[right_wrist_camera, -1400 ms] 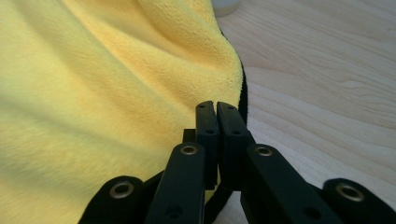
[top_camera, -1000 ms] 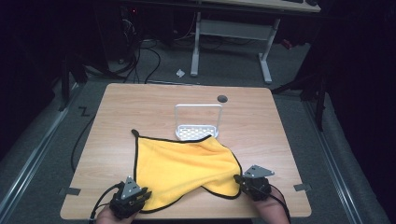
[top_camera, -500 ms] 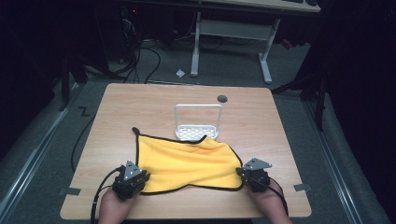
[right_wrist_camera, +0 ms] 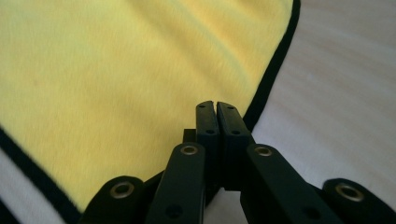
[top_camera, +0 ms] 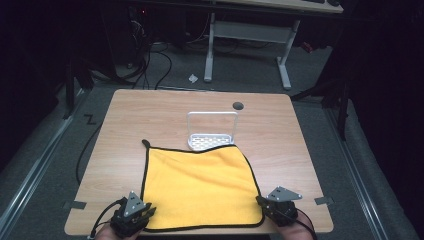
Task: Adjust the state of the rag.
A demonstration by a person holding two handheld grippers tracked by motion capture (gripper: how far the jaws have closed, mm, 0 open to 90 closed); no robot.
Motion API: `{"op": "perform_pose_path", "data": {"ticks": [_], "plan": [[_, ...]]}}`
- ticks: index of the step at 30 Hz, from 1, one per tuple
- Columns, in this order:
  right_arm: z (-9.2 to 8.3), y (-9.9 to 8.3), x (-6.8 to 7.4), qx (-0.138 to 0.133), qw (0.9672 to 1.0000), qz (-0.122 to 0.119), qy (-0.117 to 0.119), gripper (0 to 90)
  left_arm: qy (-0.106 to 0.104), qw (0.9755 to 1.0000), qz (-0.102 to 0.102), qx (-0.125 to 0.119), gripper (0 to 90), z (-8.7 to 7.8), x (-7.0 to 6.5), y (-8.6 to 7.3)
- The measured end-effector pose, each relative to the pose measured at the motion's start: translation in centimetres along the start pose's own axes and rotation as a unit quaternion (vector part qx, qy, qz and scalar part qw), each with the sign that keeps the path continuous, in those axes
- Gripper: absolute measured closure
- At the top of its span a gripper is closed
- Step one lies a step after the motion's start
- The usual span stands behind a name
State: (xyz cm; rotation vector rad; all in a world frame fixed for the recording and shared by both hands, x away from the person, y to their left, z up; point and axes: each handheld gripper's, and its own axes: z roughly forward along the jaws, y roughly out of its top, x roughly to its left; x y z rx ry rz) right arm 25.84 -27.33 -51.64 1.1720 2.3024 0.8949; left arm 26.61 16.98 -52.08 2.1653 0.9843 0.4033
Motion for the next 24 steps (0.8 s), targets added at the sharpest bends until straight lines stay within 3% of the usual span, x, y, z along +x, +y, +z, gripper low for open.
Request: {"op": "perform_pose_path", "data": {"ticks": [4,6,9,11,13,14,17,19,21,24], "plan": [[1.8,2.9,-0.7,-0.011,0.9999,-0.005,-0.006,87.9,0.009,0.9999,-0.001,-0.010,68.2,2.3,1.6,2.5],[3.2,4.4,-1.2,-0.010,0.9998,-0.008,-0.012,86.9,0.008,0.9998,-0.014,-0.011,66.0,3.4,2.4,3.3],[5.3,6.0,-2.0,0.001,0.9999,0.000,-0.017,86.1,0.009,0.9997,-0.024,-0.001,65.9,4.6,3.1,3.3],[6.3,6.2,-2.3,0.015,0.9997,0.001,-0.020,86.1,0.006,0.9995,-0.026,-0.016,66.0,4.4,2.9,2.7],[6.4,5.4,-2.3,0.028,0.9995,-0.002,-0.015,86.6,-0.002,0.9998,-0.020,-0.006,66.4,3.8,2.4,2.3],[6.0,4.8,-2.2,0.019,0.9998,-0.005,-0.007,86.6,-0.009,0.9998,-0.017,-0.002,66.4,3.4,2.1,2.1],[4.5,3.4,-1.8,0.025,0.9996,-0.013,0.006,86.3,-0.030,0.9993,0.007,0.020,65.7,2.5,1.5,1.8],[3.7,3.0,-1.7,0.021,0.9997,-0.010,0.005,84.5,-0.017,0.9996,0.017,0.016,63.5,2.3,1.6,1.9],[3.5,3.5,-2.5,0.007,1.0000,0.004,-0.005,82.9,-0.012,0.9999,0.003,0.000,61.1,2.7,2.5,2.6],[4.8,5.1,-4.0,-0.003,0.9994,0.033,-0.011,81.3,0.007,0.9996,-0.021,-0.015,58.6,4.0,4.1,4.0]]}}
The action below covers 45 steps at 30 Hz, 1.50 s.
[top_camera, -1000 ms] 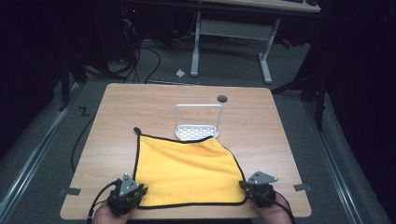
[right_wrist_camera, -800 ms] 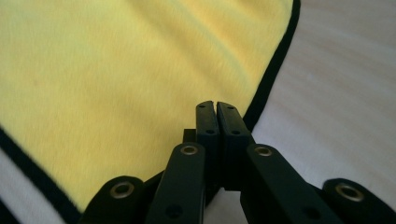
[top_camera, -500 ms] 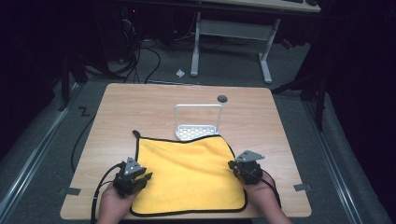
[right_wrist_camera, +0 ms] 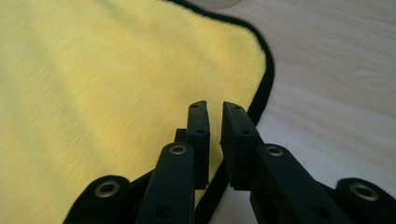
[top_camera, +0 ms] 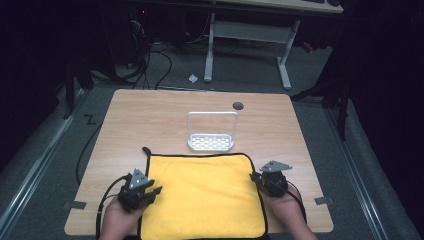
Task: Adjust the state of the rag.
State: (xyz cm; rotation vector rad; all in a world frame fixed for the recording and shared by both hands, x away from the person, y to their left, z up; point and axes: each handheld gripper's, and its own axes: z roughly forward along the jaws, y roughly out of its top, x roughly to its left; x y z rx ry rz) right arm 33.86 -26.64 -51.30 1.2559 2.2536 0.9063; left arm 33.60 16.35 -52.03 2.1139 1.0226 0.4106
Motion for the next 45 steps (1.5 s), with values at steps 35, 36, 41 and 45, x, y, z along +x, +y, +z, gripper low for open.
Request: {"op": "perform_pose_path", "data": {"ticks": [35,36,41,45], "plan": [[-0.8,1.3,-0.5,-0.096,0.9948,0.016,-0.030,63.9,0.032,0.9958,-0.080,-0.030,40.3,7.6,4.7,6.8],[-0.7,1.1,-0.3,-0.091,0.9954,0.013,-0.027,63.4,0.041,0.9959,-0.079,-0.018,39.0,8.1,4.5,6.9],[-0.2,0.7,0.5,-0.075,0.9969,-0.007,-0.022,61.9,0.060,0.9956,-0.072,-0.002,37.7,9.0,4.0,6.7],[-0.2,0.9,1.1,-0.078,0.9967,-0.019,-0.013,59.2,0.071,0.9956,-0.060,-0.009,46.1,8.9,3.3,6.5]]}}
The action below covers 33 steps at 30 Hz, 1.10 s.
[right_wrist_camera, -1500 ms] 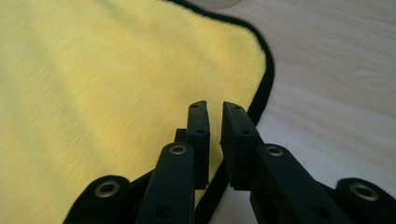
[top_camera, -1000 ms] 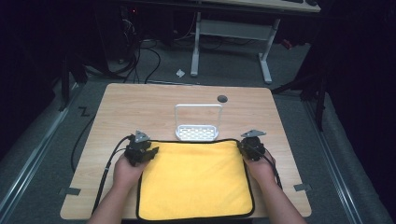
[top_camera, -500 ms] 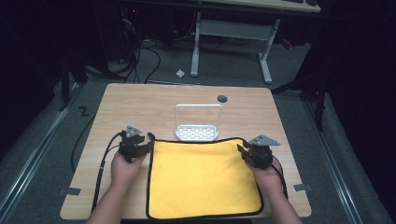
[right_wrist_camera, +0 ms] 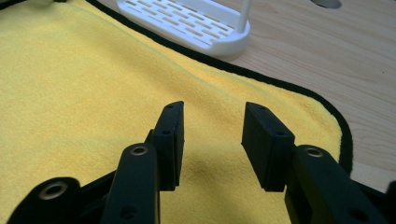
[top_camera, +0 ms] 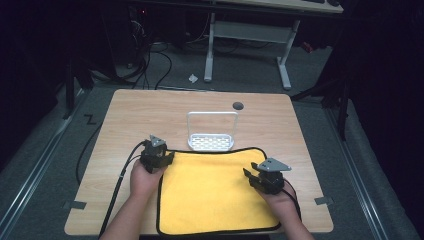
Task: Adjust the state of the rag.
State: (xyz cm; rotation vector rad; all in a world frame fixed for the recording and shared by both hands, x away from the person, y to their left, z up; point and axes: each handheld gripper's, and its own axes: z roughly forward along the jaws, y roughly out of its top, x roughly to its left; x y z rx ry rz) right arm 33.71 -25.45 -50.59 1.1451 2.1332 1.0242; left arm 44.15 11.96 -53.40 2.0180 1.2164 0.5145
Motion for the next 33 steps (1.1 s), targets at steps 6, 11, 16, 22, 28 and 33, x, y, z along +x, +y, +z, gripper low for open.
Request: {"op": "perform_pose_path", "data": {"ticks": [6,11,16,22,28,33], "plan": [[-0.2,0.5,1.3,-0.009,0.9997,-0.016,0.015,56.6,-0.021,0.9996,0.014,-0.014,69.1,-0.1,-0.4,-0.3],[0.6,1.1,3.7,-0.008,0.9986,-0.026,0.046,54.2,-0.070,0.9967,-0.033,-0.024,80.4,-0.1,0.8,-0.6],[1.6,1.7,7.1,0.003,0.9960,-0.050,0.074,50.8,-0.098,0.9931,-0.057,-0.028,82.9,-0.2,1.5,-0.8],[2.5,2.4,11.1,0.008,0.9929,-0.076,0.091,43.6,-0.111,0.9906,-0.067,-0.044,83.3,-0.5,1.8,-1.0],[3.6,3.0,14.6,0.014,0.9885,-0.100,0.112,41.9,-0.120,0.9889,-0.072,-0.050,83.3,-0.6,1.9,-1.1],[4.5,3.3,17.1,0.022,0.9843,-0.114,0.132,42.6,-0.125,0.9879,-0.074,-0.054,83.2,-0.7,2.0,-1.2]]}}
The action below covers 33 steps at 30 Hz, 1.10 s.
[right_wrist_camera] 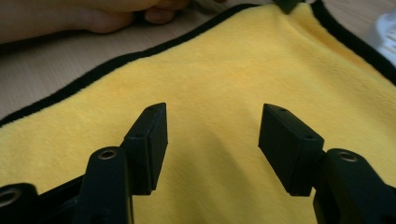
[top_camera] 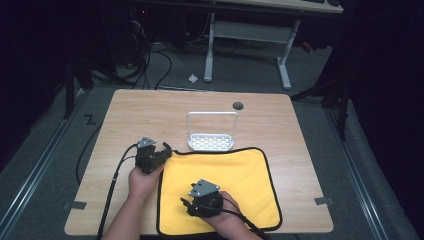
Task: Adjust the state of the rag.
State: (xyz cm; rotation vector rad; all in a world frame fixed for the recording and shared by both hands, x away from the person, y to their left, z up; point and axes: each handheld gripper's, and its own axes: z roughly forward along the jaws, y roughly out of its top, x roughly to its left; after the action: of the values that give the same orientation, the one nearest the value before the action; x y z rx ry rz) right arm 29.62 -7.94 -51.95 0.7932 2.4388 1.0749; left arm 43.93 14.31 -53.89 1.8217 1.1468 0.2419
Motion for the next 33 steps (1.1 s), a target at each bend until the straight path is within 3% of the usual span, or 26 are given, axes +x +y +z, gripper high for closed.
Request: {"op": "perform_pose_path", "data": {"ticks": [12,19,24,28,33], "plan": [[2.6,1.5,4.3,0.014,0.9984,-0.018,0.052,39.0,-0.008,1.0000,-0.004,0.002,83.0,0.0,0.1,0.0],[3.7,2.4,5.6,0.019,0.9967,-0.011,0.078,35.9,-0.008,0.9999,-0.005,0.006,82.9,0.1,0.2,0.0],[4.5,2.3,6.1,0.028,0.9963,-0.015,0.080,34.2,-0.007,0.9999,-0.007,0.007,82.9,0.1,0.2,0.0],[4.4,2.3,6.1,0.029,0.9968,-0.027,0.068,42.1,-0.007,0.9999,-0.007,0.008,82.9,0.1,0.2,0.0],[4.0,2.2,5.7,0.028,0.9974,-0.039,0.054,61.8,-0.007,0.9999,-0.008,0.008,82.9,0.1,0.2,0.0]]}}
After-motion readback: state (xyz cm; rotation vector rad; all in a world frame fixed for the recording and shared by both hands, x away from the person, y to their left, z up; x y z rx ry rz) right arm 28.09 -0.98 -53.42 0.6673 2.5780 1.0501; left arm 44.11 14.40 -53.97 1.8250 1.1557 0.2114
